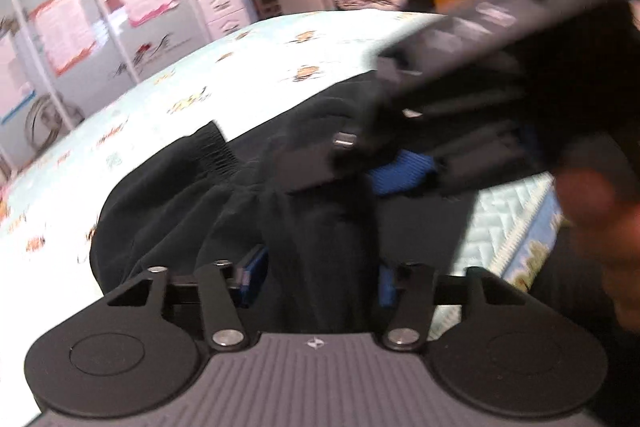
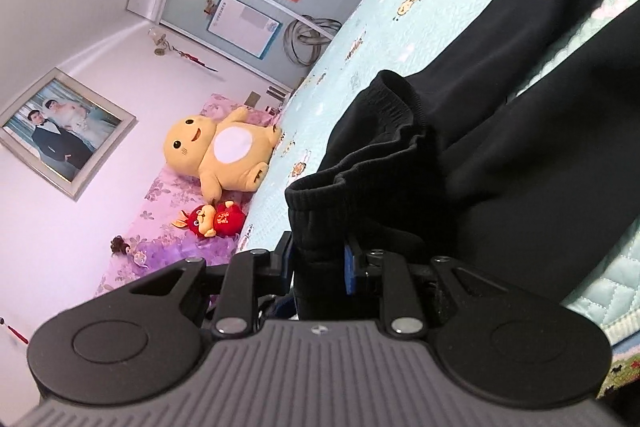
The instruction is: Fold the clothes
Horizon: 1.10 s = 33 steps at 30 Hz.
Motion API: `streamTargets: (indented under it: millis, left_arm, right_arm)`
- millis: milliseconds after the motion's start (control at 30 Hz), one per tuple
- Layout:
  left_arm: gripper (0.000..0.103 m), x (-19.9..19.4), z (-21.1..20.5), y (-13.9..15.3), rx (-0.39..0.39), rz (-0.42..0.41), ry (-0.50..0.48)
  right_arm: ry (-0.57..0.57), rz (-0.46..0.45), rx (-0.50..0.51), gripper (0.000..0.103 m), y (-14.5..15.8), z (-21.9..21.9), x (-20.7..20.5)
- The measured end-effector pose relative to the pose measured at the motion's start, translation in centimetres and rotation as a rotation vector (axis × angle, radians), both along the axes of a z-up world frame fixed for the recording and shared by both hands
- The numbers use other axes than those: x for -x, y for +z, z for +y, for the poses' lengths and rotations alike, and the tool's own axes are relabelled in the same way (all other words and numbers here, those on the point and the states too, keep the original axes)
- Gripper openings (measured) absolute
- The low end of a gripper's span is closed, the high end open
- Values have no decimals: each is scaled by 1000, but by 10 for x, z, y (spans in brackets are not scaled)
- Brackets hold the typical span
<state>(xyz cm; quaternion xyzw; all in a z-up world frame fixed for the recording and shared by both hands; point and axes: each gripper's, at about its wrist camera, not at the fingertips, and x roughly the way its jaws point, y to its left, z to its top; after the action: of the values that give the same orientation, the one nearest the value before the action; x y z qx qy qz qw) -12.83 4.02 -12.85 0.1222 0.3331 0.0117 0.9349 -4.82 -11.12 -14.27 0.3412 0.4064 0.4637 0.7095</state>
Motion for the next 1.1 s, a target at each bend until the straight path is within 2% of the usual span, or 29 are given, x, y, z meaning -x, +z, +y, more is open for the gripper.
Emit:
streamTargets:
  millis: [33,133,200,267,367,500,567,700,767,833,967,1100]
  left_arm:
    - [30,-1,5,1,10,-3,11]
    - [11,0,19,8,5,-36,65]
    - [10,7,39,19,46,-77,133]
    - [10,15,50,23,77,-92,167]
    - [10,25,59,22,105,-94,192]
    - [10,40,71,22,143,-97,225]
    - [10,47,77,22,162,-99,242]
    - [14,61,88,21,201,-102,275]
    - [23,60,85,21,183,-106,267]
    - [45,57,77,21,139,-110,246]
    - [49,50,63,13,93,-95,170]
    - [49,50,60,-3,114,-51,154]
  right_arm:
    - [-1,3,0,24,-1,-2,0]
    - [0,28,-19,30,-3,-9,0]
    - [-20,50,-34,43,-4,-16,-1]
    - [-50,58,-33,49,-5,-22,-2]
    - [-90,91,-22,53,-14,-33,-7]
    - [-137,179,-8,65,-31,-30,-13]
    - [-131,194,5,65,-34,-20,-16]
    - [-135,190,50,73,-32,8,-34]
    - [-143,212,55,73,-35,24,-53]
    - [-152,248,57,73,-39,40,-73]
    - [-164,329,82,73,-56,75,-105]
    - [-121,336,119,73,-70,99,-102]
